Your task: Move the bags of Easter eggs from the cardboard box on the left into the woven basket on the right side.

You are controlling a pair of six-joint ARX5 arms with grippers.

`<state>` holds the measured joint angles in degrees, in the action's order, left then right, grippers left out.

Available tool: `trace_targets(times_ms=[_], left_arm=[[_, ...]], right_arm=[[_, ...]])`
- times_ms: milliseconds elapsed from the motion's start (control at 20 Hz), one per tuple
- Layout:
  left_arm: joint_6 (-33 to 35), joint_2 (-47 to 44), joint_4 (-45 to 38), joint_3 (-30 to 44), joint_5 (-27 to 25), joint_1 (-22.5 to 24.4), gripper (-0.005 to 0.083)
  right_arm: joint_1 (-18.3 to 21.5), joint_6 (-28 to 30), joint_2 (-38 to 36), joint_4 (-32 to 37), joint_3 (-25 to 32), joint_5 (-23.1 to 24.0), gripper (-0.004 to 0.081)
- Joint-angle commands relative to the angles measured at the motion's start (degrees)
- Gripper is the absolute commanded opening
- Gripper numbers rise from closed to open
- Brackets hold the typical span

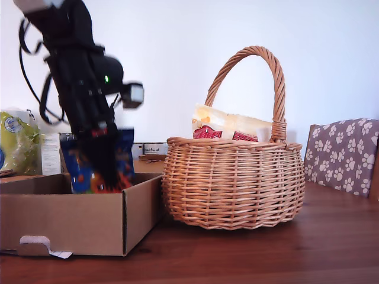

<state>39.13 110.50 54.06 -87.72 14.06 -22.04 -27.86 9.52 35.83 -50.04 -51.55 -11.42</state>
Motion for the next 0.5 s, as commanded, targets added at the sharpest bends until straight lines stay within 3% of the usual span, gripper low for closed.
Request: trace_targets(times_ms=[0,250,450], left_arm=[[-0.2,-5.2,0.3,0.6,-0.7,-0.2,0.0090],[-1.9,-15.1,0.3,0.6,-0.5,-0.2,0.0090],[-5.0,-20.7,0.7,0.6,3.8,-1.1,0.0090]], right_arm=[[-0.2,0.4,-0.1,0.9,-0.4,0.3,-0.0013],[-0.2,0.4,-0.2,3.9,-0.4,3.1,-0.0013],[-0.1,0.3,-0.7,3.9,-0.4,6.5,-0.0013]])
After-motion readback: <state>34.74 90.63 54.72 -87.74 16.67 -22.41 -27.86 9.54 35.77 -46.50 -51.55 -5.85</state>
